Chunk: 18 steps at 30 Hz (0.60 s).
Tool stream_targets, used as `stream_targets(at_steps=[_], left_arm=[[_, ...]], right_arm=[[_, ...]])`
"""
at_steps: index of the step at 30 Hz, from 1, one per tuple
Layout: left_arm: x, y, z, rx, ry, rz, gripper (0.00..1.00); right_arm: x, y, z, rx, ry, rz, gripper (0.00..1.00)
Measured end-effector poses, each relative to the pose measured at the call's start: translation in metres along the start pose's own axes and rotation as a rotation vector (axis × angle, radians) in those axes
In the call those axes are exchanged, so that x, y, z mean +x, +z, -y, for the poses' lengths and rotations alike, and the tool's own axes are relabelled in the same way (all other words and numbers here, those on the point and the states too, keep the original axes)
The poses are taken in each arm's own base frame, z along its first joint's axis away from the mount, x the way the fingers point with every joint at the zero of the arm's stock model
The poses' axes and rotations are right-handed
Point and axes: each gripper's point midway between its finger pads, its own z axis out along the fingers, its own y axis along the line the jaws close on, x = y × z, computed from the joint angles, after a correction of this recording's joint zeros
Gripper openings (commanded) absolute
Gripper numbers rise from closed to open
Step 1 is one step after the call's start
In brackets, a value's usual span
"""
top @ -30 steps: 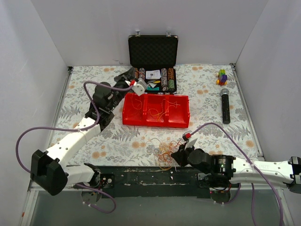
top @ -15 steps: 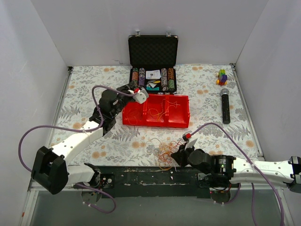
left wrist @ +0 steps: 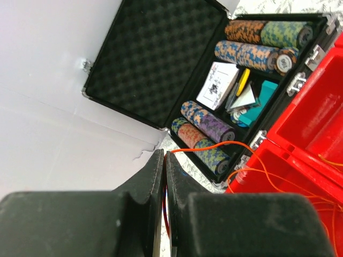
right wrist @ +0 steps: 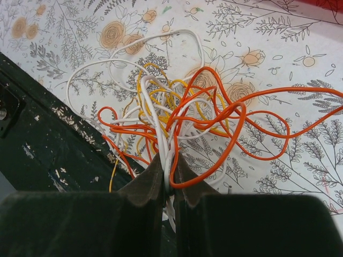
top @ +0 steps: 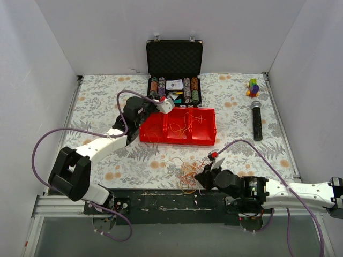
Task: Untangle the cables
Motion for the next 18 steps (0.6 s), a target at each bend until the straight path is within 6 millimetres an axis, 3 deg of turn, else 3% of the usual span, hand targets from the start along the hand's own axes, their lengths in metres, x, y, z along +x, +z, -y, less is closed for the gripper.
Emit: stream_targets(at_steps=[4,13,18], left_arm=[[0.01,0.001,0.015,0.065,0.008,-0.019,0.0],[0.057,-0.002,0.086,0.373,-0.069,-0.127,0.01],[0.071,0.012,0.095,0.416,-0.131,-0.181,0.08]], right_arm=[[0.001,0.0,0.001,0.005,-0.001,-0.002,0.03],[0.001,-0.001,0.002,0.018,-0.003,-0.009,0.03],[-0.001,-0.003,0.003,0.026,-0.005,-0.01,0.03]])
